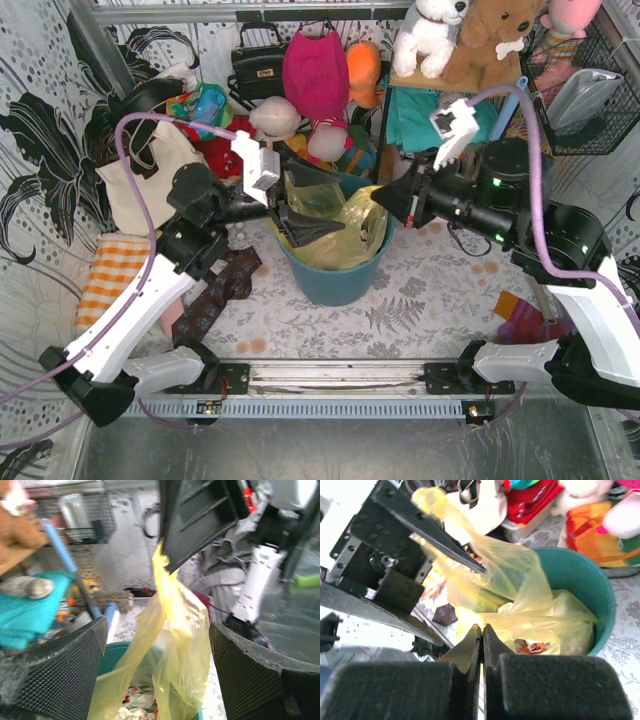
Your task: Tie the trash bag
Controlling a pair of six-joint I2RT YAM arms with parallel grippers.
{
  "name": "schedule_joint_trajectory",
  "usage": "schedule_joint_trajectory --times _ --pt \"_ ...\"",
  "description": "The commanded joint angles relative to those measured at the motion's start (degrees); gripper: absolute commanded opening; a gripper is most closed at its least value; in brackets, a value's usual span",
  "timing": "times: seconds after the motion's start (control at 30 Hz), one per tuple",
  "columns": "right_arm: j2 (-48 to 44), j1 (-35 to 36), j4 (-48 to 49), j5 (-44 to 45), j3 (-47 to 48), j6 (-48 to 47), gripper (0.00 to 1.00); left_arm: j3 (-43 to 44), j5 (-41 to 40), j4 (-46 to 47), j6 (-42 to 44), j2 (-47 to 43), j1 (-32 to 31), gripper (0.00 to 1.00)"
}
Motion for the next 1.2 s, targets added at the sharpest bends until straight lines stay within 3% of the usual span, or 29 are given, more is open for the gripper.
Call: schedule_joint_trajectory --times 0.0,0.17,0.33,0.43,0.53,0.77,0.9,1.17 --pt "-3.28 0.13 4.28 11.78 -2.99 7.88 0.0 -3.56 -19.76 6.77 0.42 -6.47 -0.77 0.91" --pt "-1.52 0.14 5.09 13.77 -2.97 14.91 0.0 -2.2 -38.12 0.29 10.53 -8.97 -11.48 0.88" --pt "0.61 0.15 -2.93 26.0 0.6 27.07 0.0 0.25 -64.81 -3.01 25.67 -5.63 -30.77 0.89" --pt "1.87 0.14 -9.79 32.99 2.8 36.07 0.0 1.28 -79.95 -0.28 33.42 -1.86 -39.73 0.89" --pt "4.56 0.12 -16.18 36.22 7.24 41.32 0.0 -1.21 -88.88 8.98 35.69 -0.5 -42.3 0.89" --pt "5.18 0.09 -14.57 35.11 8.06 41.86 0.0 -5.9 -98.72 26.31 46.82 5.2 -43.88 0.91" --pt "5.45 0.1 -13.58 33.05 8.59 40.57 0.0 -8.36 -95.15 33.49 50.56 6.77 -43.93 0.89" --pt "4.93 0.15 -11.68 31.18 7.56 39.18 0.0 -9.32 -86.82 38.11 46.89 8.45 -42.87 0.89"
